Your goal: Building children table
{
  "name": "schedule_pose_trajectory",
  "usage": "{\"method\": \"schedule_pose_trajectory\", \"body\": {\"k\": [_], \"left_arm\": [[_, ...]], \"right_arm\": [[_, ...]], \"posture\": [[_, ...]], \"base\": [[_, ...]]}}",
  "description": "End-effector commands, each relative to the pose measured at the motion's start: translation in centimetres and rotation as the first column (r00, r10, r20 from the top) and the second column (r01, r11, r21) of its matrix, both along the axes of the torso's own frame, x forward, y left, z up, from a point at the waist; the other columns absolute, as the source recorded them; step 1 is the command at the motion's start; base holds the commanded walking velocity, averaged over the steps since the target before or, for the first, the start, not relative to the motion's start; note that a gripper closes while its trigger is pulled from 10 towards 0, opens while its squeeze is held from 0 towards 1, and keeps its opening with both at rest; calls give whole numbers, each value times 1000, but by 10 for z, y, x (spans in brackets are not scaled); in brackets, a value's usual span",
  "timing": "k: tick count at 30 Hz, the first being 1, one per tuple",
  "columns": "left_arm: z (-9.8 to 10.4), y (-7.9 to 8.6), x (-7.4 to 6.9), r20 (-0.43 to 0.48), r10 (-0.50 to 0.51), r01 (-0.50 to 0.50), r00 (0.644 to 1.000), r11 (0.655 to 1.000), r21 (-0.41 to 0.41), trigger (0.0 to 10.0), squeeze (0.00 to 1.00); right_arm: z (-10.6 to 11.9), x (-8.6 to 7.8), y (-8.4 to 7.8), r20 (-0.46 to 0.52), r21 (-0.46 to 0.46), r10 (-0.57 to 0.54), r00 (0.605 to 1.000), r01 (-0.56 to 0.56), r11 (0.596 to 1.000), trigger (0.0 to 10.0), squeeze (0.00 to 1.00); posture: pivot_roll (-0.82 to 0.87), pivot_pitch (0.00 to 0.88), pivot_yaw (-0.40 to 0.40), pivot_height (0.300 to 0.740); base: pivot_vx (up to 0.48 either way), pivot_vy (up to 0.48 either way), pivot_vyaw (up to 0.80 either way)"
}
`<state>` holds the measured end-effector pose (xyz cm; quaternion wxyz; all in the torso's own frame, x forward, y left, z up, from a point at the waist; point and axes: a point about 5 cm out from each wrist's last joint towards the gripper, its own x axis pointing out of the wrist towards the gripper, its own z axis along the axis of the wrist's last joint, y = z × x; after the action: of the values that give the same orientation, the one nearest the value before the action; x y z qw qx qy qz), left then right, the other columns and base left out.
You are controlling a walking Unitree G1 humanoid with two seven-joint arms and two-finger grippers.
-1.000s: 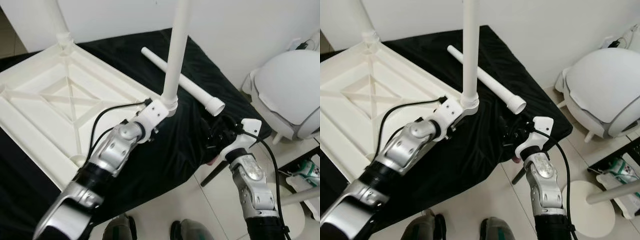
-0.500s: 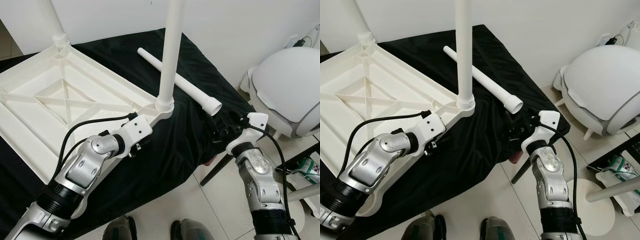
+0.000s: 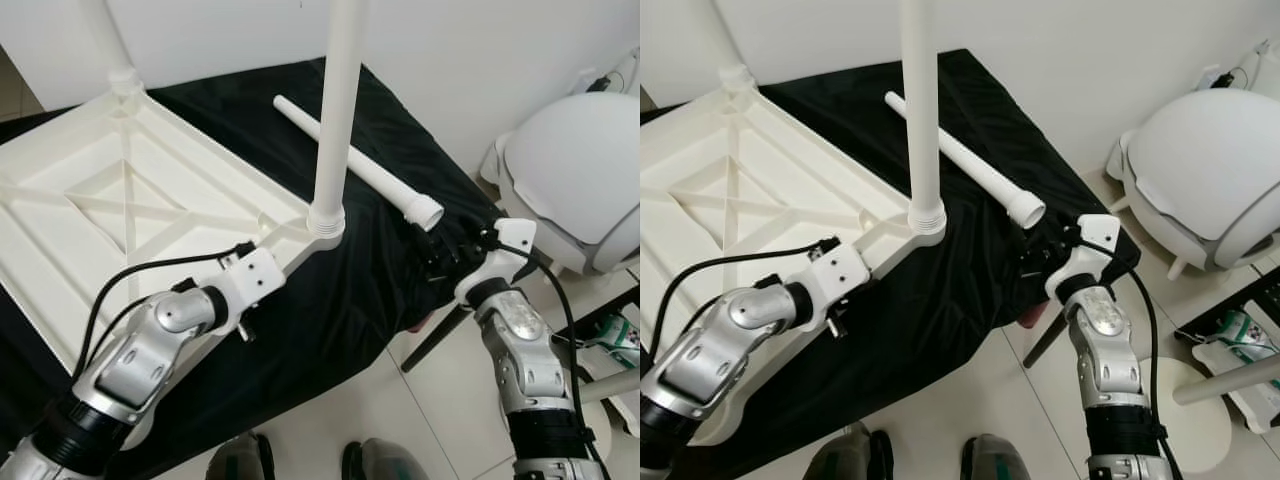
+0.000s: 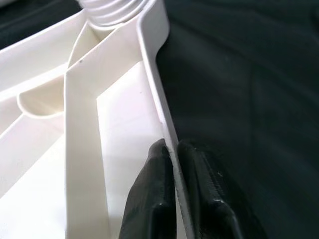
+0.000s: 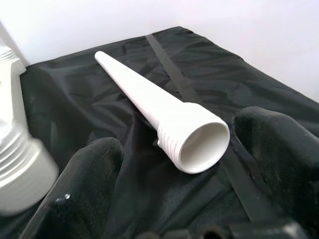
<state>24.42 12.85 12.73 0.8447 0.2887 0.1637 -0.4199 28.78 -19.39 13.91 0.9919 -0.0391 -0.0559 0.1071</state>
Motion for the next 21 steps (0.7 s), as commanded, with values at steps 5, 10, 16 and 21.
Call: {"method": "schedule_pose_trajectory", "body": {"k": [5, 10, 16, 21], "left_arm": [[-23, 5, -35, -268, -170, 182, 948, 983, 19, 3686, 0], [-20, 8, -38, -256, -133, 141, 957, 990, 14, 6353, 0], [-9, -1, -2, -116, 31, -35, 993, 999, -28, 10000, 0], [5, -9, 19, -80, 130, -140, 988, 981, -132, 10000, 1000]], "right_arm": [[-1, 2, -5, 1, -11, -10, 1000, 10, 1000, 10000, 0], [1, 7, -5, 4, -27, 15, 1000, -14, 1000, 10000, 0], [10, 21, 1, 22, -66, 80, 997, -78, 995, 10000, 0], [15, 28, 5, 35, -73, 116, 993, -113, 991, 10000, 0]], "posture": [[-71, 68, 24, 740], [-56, 68, 12, 740], [-48, 62, 1, 740], [-42, 61, -8, 740]], "base": [[0, 0, 0], [0, 0, 0], [0, 0, 0], [0, 0, 0]]}}
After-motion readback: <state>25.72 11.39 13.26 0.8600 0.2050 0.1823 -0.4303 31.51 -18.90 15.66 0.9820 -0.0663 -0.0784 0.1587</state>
